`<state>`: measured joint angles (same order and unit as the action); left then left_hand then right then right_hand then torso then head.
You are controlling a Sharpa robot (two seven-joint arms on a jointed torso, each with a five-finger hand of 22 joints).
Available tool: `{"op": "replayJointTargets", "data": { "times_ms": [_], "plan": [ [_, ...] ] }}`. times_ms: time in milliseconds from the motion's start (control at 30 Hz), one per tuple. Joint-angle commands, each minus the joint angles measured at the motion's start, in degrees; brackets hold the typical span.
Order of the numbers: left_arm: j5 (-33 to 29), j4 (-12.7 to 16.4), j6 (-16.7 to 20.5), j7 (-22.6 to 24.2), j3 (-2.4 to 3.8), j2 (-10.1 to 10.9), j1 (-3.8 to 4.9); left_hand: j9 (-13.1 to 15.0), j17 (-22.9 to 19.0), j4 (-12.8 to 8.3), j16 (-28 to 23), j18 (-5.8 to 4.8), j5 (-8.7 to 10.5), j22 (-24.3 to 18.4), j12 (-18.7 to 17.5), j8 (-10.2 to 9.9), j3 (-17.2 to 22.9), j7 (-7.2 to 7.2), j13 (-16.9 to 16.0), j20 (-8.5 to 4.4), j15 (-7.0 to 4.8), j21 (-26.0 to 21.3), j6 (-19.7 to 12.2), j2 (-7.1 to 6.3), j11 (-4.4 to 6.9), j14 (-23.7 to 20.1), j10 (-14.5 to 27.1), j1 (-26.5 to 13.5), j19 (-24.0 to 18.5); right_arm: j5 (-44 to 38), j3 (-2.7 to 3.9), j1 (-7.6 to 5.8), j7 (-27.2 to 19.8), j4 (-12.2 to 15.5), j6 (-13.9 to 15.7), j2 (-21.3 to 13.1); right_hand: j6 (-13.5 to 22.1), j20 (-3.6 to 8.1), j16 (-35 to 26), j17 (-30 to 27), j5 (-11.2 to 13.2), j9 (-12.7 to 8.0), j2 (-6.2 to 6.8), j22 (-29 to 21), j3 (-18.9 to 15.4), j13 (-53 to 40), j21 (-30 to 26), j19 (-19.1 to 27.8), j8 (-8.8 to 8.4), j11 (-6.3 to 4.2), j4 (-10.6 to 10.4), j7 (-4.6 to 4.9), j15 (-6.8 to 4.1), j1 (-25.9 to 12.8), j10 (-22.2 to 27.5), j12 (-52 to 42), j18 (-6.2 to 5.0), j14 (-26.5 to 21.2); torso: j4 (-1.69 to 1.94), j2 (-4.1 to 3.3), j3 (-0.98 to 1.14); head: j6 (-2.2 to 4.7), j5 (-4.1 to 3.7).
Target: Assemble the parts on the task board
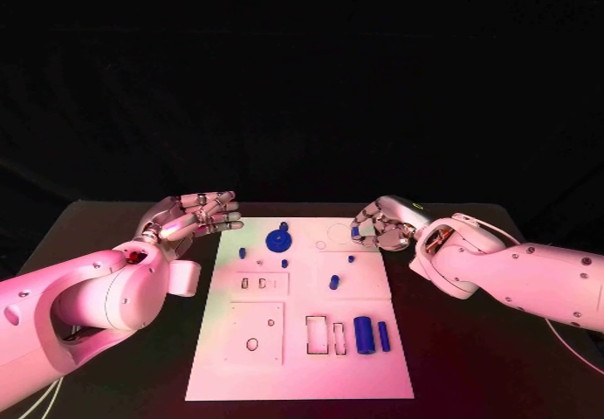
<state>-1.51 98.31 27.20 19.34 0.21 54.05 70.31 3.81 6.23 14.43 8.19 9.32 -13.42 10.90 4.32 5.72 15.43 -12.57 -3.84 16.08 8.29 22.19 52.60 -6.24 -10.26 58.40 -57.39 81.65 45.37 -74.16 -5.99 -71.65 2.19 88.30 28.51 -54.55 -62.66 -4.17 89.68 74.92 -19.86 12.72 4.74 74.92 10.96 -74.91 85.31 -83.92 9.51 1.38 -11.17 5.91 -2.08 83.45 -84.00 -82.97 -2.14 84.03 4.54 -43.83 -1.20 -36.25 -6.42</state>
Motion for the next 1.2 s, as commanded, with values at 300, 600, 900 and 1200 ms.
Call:
{"op": "replayJointTargets", "data": {
  "times_ms": [300, 600, 900, 1200],
  "plan": [
    [0.0, -1.0, -1.2, -0.1, -0.37, -0.9, -0.02, 0.0, 0.1, -0.2, -0.3, 1.05, 0.19, 0.1, -0.3, -0.4, 0.0, 0.0, 0.0, -0.13, -0.13, 0.4, 0.5, -0.11, 0.08, 0.0, -0.3, 0.6, -0.4, -6.3, -0.2, -0.69, 9.3, 6.7, -3.5, 5.7, -0.8, 0.42, 0.2, 14.8, -0.8, 0.5, 0.14, 11.1, 0.5, -8.3, 0.4, -2.7, 0.62, -0.46, -0.4, -0.57, -0.6, -1.8, -0.9, -0.1, 0.83, 5.9, -0.07, 1.13, -0.33, -1.6, 2.91],
    [0.0, -1.5, -1.3, -0.1, -0.6, -1.4, -0.03, 0.0, 0.1, -0.2, -0.3, 1.05, 0.2, 0.1, -0.3, -0.4, 0.0, 0.0, 0.0, -0.13, -0.13, 0.4, 0.5, -0.1, 0.08, 0.0, -0.3, 0.6, -0.5, -9.8, -0.78, 0.35, 12.3, 6.3, -6.1, 11.7, -0.8, 0.46, 0.2, 14.9, -1.5, 0.5, 0.48, 11.3, 0.5, -8.3, 0.6, -2.9, 0.64, -0.49, -0.7, -0.6, -0.63, -2.6, -0.9, -0.1, 0.9, 5.9, 0.11, 1.49, -0.6, -2.6, 4.01],
    [0.0, -1.5, -1.4, -0.2, -0.63, -1.4, -0.03, 0.0, 0.1, -0.2, -0.3, 1.05, 0.2, 0.1, -0.3, -0.4, 0.0, 0.0, 0.0, -0.13, -0.13, 0.4, 0.5, -0.1, 0.08, 0.0, -0.3, 0.6, -0.5, -13.1, -1.09, 1.79, 14.8, 4.1, -6.9, 16.2, -0.7, 0.47, 0.2, 14.8, -1.7, 0.5, 0.54, 11.2, 0.4, -8.3, 0.6, -2.9, 0.64, -0.49, -0.7, -0.59, -0.63, -2.8, -0.9, -0.1, 0.88, 5.9, 0.03, 1.35, -0.53, -2.81, 4.7],
    [0.0, -1.4, -1.4, -0.2, -0.64, -1.4, -0.03, 0.0, 0.1, -0.2, -0.3, 1.05, 0.2, 0.1, -0.3, -0.4, 0.0, 0.0, 0.0, -0.13, -0.13, 0.4, 0.5, -0.1, 0.08, 0.0, -0.3, 0.6, -0.5, -15.2, -1.26, 2.82, 15.8, 1.7, -7.2, 19.0, -0.5, 0.47, 0.2, 14.8, -1.6, 0.5, 0.94, 11.1, 0.2, -8.3, 0.4, -2.7, 0.53, -0.43, -0.9, -0.51, -0.61, -3.5, -0.9, -0.1, 0.84, 5.9, 0.12, 1.36, -0.49, -2.85, 5.03]
  ]
}}
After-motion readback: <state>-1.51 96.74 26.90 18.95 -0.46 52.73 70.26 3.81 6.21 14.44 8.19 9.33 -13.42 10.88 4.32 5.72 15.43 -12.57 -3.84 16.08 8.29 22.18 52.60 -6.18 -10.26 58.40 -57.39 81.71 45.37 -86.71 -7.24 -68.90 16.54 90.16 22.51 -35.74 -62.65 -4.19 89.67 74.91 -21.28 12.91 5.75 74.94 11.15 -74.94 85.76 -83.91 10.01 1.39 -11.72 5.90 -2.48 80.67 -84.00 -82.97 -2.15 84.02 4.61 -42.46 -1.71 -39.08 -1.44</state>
